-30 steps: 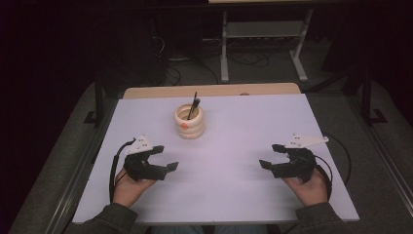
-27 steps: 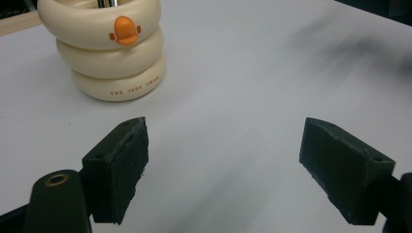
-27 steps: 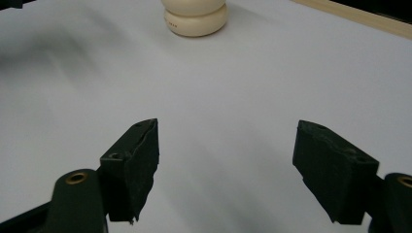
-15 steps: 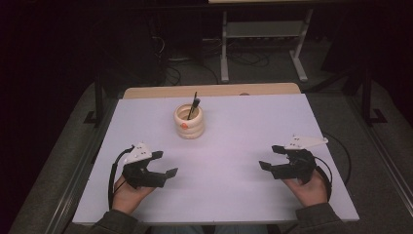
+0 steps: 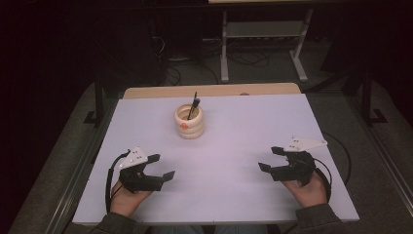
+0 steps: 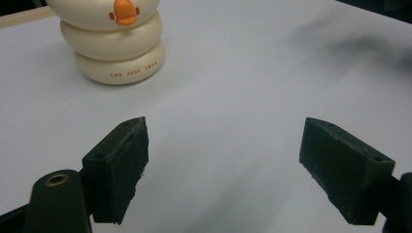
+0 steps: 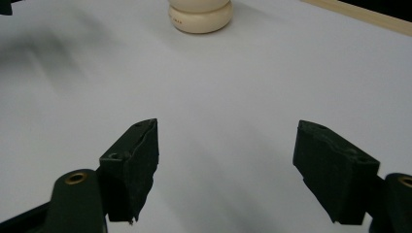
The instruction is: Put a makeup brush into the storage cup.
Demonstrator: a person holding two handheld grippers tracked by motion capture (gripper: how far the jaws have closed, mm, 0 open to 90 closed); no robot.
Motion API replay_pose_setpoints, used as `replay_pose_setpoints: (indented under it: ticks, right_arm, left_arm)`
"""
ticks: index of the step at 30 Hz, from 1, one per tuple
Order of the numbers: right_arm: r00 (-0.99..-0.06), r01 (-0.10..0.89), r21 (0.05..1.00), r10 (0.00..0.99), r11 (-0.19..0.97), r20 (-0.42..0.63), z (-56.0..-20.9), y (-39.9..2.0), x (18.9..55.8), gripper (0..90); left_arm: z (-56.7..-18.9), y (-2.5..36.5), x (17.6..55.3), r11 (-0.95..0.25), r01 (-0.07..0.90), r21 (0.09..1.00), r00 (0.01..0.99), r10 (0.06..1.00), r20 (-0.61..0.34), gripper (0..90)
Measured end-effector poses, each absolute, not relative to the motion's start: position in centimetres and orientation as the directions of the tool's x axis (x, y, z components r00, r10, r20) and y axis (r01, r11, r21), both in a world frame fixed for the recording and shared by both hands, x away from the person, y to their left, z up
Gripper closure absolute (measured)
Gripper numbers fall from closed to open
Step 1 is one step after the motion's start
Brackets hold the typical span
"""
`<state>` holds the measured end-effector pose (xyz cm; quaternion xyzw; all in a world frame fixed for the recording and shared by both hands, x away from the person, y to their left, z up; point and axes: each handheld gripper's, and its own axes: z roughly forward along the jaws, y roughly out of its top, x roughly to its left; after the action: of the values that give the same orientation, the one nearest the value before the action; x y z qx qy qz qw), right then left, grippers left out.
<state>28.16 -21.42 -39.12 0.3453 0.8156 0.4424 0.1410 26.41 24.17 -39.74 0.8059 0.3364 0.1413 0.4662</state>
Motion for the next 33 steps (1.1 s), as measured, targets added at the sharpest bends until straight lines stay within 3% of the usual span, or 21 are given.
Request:
replay_pose_setpoints:
  ticks: [33]
  right_arm:
    - [-0.709, 0.443, 0.825, 0.701, 0.352, 0.082, -39.5, -21.7, 27.7, 14.9]
  left_arm:
    - [-40.4, 25.6, 25.6, -0.356, 0.419, 0.835, 0.732, 0.677, -0.079, 16.4]
